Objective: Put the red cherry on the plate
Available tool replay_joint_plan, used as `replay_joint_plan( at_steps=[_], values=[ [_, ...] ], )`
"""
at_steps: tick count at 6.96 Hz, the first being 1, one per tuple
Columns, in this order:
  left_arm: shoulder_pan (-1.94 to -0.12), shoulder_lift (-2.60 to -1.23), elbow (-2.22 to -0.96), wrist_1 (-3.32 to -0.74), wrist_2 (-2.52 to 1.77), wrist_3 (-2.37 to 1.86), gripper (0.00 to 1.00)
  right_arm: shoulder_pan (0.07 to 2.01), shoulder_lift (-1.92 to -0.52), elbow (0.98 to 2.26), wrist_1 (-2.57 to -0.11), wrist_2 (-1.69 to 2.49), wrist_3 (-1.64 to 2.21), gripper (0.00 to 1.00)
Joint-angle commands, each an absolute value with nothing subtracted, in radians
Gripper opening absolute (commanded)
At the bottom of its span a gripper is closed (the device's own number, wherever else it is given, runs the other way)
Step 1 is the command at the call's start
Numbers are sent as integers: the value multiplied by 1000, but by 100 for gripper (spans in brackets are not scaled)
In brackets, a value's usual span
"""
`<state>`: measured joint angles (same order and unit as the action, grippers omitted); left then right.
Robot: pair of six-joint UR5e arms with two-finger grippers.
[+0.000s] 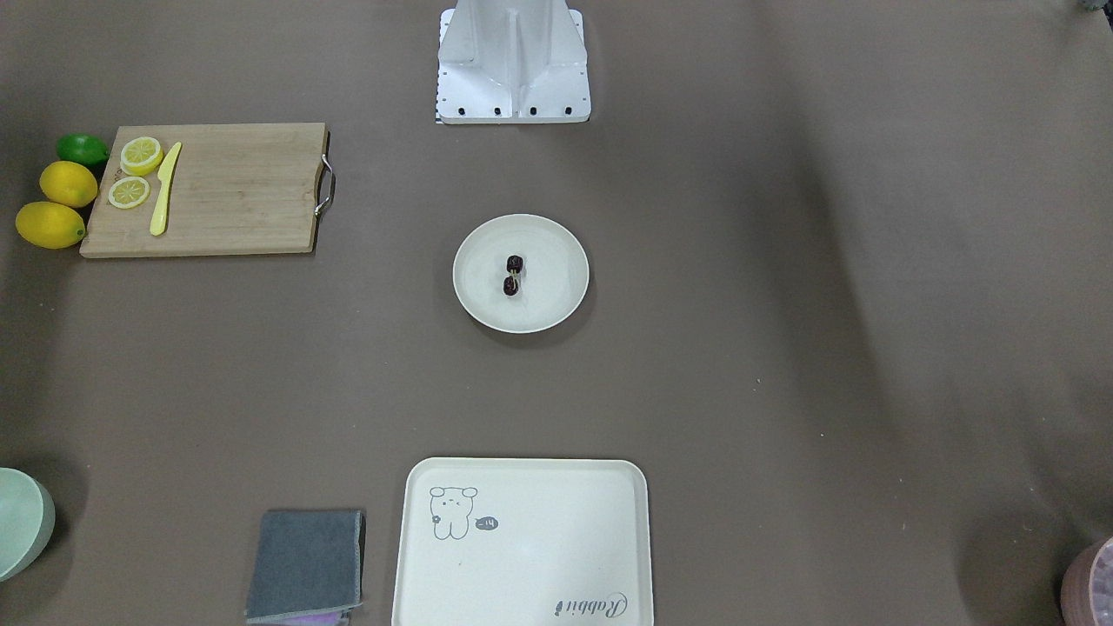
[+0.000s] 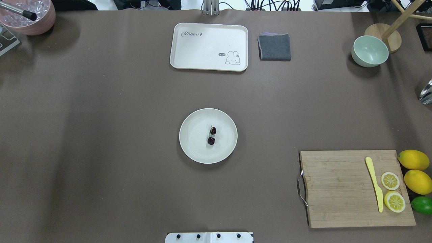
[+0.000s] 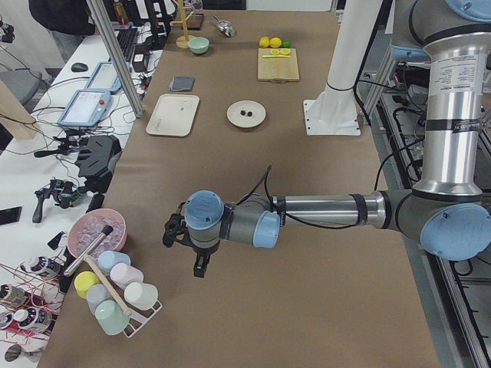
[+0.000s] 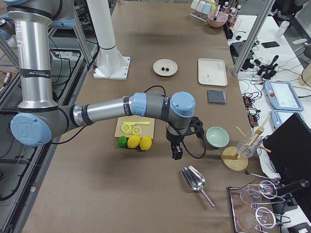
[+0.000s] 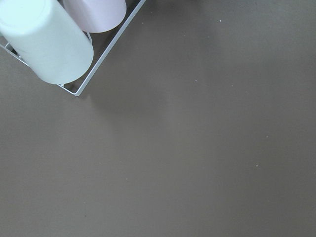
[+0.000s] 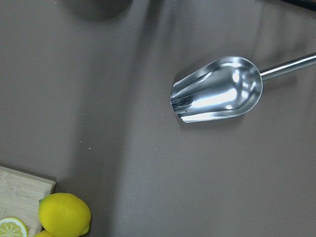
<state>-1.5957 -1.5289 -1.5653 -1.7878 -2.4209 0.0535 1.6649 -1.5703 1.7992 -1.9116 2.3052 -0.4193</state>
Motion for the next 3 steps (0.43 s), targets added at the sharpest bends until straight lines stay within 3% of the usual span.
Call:
replay_joint_plan(
  at_steps=[1, 3],
  values=[
    [-1633, -1470, -1581, -1786, -2425, 117, 98, 1721, -1627, 1818, -1910, 2301, -468, 100],
    [-1652, -1442, -1589, -1789, -2430, 133, 98, 1730, -1623, 1816, -1902, 2298, -465, 100]
  ],
)
